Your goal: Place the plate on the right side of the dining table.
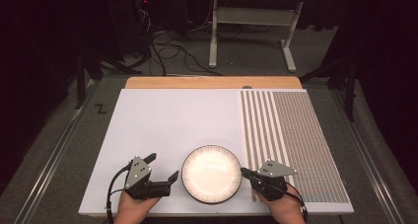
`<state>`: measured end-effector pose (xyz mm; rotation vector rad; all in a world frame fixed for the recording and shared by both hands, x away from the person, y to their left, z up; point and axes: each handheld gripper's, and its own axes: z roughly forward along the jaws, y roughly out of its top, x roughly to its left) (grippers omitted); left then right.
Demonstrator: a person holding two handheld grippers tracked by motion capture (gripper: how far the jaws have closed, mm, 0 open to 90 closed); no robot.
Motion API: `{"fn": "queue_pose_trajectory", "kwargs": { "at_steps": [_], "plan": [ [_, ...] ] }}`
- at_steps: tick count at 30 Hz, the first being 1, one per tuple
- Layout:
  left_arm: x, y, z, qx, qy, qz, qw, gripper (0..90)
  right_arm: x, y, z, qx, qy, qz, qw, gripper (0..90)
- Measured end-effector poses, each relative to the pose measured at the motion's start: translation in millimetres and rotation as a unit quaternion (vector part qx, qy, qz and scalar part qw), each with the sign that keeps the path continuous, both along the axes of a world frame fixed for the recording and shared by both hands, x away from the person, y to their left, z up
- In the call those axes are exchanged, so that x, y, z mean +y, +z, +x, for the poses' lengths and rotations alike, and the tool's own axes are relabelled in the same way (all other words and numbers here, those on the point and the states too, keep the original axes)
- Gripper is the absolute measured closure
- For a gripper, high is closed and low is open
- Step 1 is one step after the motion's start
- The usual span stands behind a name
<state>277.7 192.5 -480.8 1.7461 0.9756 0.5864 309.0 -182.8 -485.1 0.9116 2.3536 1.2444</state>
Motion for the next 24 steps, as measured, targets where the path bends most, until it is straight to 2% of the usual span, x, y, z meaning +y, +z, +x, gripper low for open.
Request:
{"fn": "queue_pose_trajectory", "kwargs": {
  "at_steps": [3, 12, 16, 21, 24],
  "plan": [
    [1.6, 0.2, -0.2, 0.004, -0.002, -0.009, 0.9999, 8.0, -0.6, -0.3, 0.9, 0.001, 0.000, 0.000, 1.0000, 90.0],
    [6.5, 0.4, -4.3, 0.004, 0.000, -0.015, 0.9999, 8.5, -1.6, -0.5, 3.0, 0.009, 0.002, 0.007, 0.9999, 90.0],
    [9.5, 0.2, -5.3, 0.009, 0.003, -0.024, 0.9997, 9.3, -1.2, -0.1, 4.2, 0.010, 0.001, 0.006, 0.9999, 90.0],
    [10.6, -0.1, -3.7, 0.010, 0.007, -0.032, 0.9994, 9.8, -0.6, -0.5, 3.5, 0.004, 0.001, 0.002, 1.0000, 90.0],
    [9.5, -0.3, -2.4, 0.012, 0.004, -0.029, 0.9995, 9.9, 0.2, -1.3, 2.5, 0.000, 0.001, 0.000, 1.0000, 90.0]
  ]
}}
